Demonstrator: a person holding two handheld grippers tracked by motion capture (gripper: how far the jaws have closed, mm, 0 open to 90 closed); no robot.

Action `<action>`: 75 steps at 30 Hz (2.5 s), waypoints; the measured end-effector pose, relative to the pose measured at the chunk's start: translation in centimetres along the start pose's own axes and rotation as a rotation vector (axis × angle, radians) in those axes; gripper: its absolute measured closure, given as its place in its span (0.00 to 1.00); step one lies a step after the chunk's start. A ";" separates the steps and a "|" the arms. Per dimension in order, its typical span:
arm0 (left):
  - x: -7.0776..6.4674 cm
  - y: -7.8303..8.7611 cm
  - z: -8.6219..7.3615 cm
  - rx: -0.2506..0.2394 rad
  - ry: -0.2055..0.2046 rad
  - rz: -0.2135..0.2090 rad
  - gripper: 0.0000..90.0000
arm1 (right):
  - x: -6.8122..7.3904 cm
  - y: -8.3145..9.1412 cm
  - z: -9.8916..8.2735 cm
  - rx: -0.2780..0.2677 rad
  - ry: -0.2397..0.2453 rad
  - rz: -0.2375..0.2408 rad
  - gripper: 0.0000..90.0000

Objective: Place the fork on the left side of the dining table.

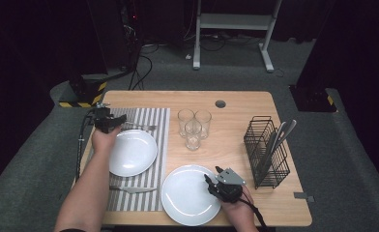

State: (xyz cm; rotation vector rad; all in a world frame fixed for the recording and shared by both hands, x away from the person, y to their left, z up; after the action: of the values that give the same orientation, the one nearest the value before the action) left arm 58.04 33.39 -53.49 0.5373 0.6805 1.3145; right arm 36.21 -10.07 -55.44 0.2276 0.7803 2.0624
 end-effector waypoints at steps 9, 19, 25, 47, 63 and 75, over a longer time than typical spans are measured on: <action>0.2 0.2 0.1 -0.010 -0.002 0.002 0.41 | 0.0 -0.1 -0.1 0.002 -0.001 0.004 0.52; -0.5 0.7 0.3 -0.027 -0.079 0.027 0.53 | 0.2 -0.1 -0.1 0.002 -0.001 0.008 0.52; -0.3 1.0 0.4 -0.028 -0.042 0.021 0.48 | 0.2 0.0 -0.1 -0.002 -0.006 0.012 0.52; 1.4 3.1 -2.6 0.043 -0.014 0.048 0.80 | 0.2 0.4 0.1 -0.033 -0.008 0.027 0.52; -2.4 5.3 -2.9 0.003 -0.082 0.009 0.80 | 0.2 0.7 0.2 -0.050 -0.011 0.040 0.52; -5.6 6.4 -3.3 -0.013 -0.095 -0.002 0.78 | -0.4 1.2 0.4 -0.075 -0.023 0.057 0.52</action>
State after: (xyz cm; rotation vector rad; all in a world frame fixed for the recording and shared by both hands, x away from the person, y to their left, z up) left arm 50.69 28.97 -50.46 0.5849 0.5938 1.2821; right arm 35.81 -10.67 -54.34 0.2344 0.6885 2.1347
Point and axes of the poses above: each handheld gripper's, and its own axes: y roughly backward along the jaws, z roughly out of its top, x roughly to its left, the point moved 5 cm from there along -y, roughly forward along the jaws, and after that the axes turned 8 degrees about x, right-handed, at the moved point
